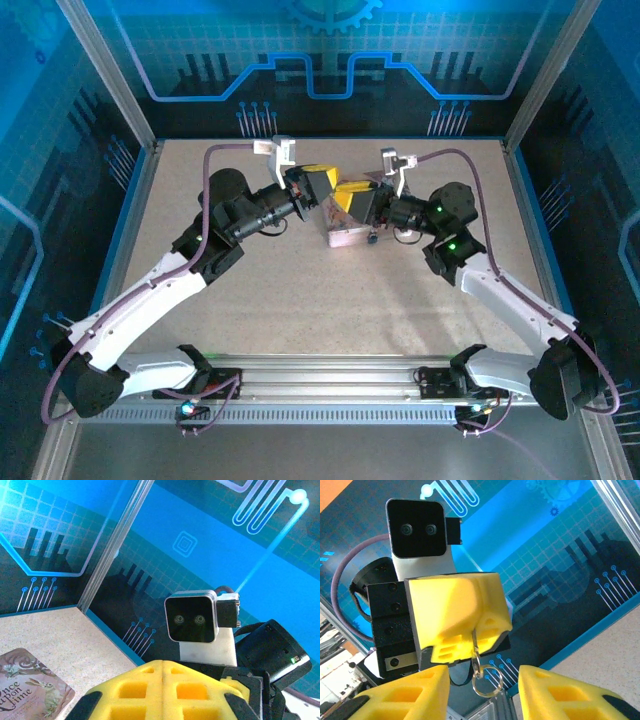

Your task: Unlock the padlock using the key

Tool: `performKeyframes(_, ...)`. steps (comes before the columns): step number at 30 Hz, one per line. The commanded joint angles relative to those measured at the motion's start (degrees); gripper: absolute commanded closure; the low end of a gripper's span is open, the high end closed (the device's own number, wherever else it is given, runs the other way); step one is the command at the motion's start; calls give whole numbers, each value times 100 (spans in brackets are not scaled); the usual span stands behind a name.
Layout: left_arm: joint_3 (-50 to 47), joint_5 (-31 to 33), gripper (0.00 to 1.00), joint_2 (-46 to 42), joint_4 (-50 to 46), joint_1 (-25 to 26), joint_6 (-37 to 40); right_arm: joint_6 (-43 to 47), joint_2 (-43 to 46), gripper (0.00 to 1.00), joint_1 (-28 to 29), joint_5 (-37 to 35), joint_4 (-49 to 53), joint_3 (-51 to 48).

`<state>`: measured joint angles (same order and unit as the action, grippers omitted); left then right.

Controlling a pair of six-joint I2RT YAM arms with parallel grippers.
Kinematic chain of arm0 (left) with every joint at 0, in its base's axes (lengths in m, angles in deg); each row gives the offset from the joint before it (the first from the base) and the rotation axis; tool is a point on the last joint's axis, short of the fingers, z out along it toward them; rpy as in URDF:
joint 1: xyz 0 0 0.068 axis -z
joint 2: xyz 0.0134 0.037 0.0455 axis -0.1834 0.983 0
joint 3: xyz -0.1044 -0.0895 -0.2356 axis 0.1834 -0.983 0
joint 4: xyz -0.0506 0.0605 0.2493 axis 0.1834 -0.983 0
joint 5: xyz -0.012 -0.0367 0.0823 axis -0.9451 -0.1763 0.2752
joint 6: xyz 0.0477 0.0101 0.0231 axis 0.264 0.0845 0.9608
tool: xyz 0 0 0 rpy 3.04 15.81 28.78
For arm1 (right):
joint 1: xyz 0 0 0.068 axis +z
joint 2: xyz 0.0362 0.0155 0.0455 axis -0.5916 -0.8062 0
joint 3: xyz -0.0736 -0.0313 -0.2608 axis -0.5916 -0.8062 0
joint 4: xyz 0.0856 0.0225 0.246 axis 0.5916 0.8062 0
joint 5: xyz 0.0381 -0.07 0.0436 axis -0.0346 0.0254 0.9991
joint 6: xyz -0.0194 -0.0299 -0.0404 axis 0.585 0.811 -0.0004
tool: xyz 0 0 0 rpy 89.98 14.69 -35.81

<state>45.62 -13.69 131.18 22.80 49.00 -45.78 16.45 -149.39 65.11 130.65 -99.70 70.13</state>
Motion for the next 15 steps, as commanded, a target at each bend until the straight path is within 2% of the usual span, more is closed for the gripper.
performKeyframes(1, 193, -39, 100, -39, -26, 35, 129, -2, -77, 60, 112, 10, -202, 247)
performKeyframes(15, 178, 81, 100, -57, -105, 40, 131, 47, -105, 72, 205, -17, -64, 337)
